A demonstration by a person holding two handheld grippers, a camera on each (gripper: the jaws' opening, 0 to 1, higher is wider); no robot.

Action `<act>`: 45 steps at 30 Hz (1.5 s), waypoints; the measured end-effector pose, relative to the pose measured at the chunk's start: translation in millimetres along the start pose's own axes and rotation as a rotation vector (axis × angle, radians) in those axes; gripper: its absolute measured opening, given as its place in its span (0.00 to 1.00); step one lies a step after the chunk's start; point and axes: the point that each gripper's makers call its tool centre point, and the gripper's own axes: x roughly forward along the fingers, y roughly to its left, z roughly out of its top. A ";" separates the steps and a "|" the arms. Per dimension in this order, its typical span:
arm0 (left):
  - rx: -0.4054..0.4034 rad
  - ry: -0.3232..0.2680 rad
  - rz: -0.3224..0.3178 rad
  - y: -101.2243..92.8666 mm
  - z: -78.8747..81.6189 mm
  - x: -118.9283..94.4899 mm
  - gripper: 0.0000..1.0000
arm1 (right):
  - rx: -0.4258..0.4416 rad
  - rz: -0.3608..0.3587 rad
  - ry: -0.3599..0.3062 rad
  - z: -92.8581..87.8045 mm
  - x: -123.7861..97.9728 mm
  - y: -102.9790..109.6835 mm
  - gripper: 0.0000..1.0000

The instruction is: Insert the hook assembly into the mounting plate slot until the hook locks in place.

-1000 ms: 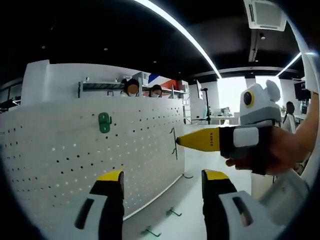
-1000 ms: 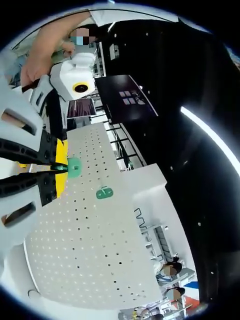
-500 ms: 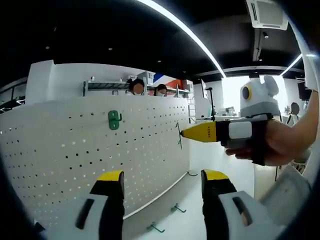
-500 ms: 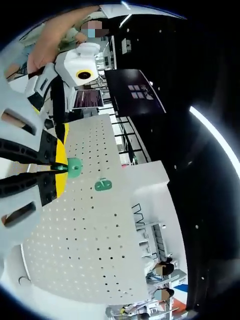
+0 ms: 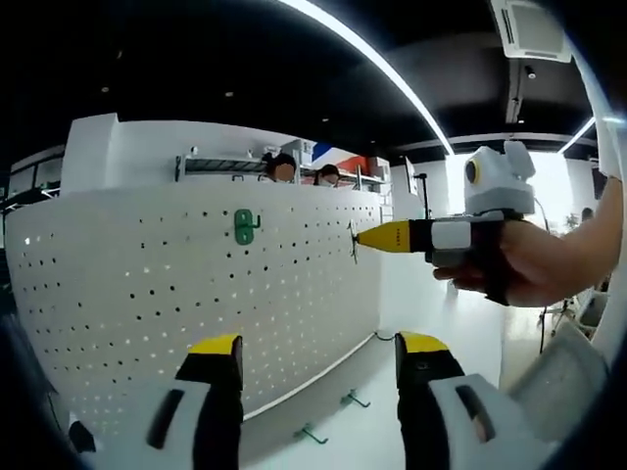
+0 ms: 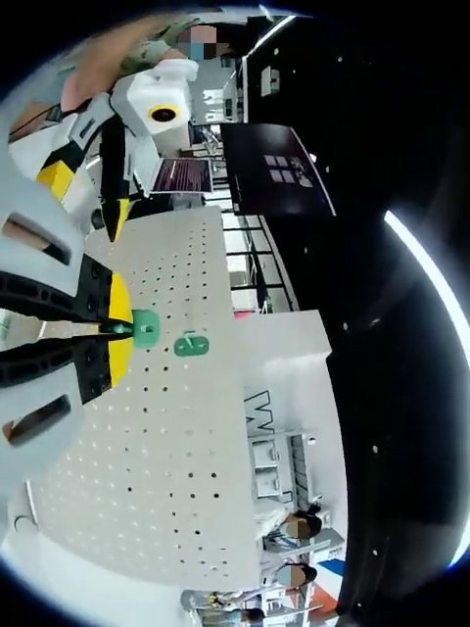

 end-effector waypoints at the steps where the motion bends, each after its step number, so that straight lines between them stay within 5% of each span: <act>1: -0.002 0.001 0.001 0.6 -0.9 -1.3 0.65 | -0.001 -0.001 -0.001 0.8 1.2 -0.6 0.01; 45: -0.061 -0.010 0.062 13.1 -17.7 -35.2 0.67 | -0.069 -0.096 -0.022 23.4 47.0 -33.4 0.01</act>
